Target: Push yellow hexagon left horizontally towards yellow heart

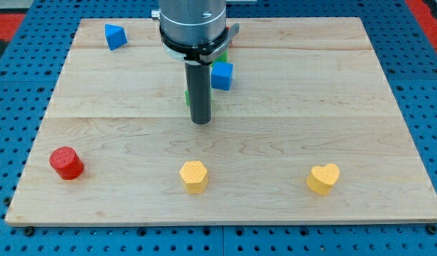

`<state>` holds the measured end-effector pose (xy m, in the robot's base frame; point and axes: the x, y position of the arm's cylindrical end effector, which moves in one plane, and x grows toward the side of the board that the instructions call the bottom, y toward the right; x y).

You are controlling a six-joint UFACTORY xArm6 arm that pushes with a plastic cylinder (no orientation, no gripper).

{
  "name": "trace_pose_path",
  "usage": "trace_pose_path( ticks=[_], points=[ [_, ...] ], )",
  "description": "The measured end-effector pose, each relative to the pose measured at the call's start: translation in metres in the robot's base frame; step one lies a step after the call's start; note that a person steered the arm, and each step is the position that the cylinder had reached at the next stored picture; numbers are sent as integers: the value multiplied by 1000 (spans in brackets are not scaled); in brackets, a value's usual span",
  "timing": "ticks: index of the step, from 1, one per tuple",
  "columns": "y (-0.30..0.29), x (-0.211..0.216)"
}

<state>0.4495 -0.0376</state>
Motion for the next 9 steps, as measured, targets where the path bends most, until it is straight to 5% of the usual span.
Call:
trace_pose_path(
  ticks=[1, 3, 4, 5, 6, 7, 8, 9],
  points=[
    [-49, -3],
    [21, -15],
    [15, 17],
    [-9, 92],
    [-76, 117],
    [-57, 121],
    [-79, 169],
    [-33, 152]
  ],
)
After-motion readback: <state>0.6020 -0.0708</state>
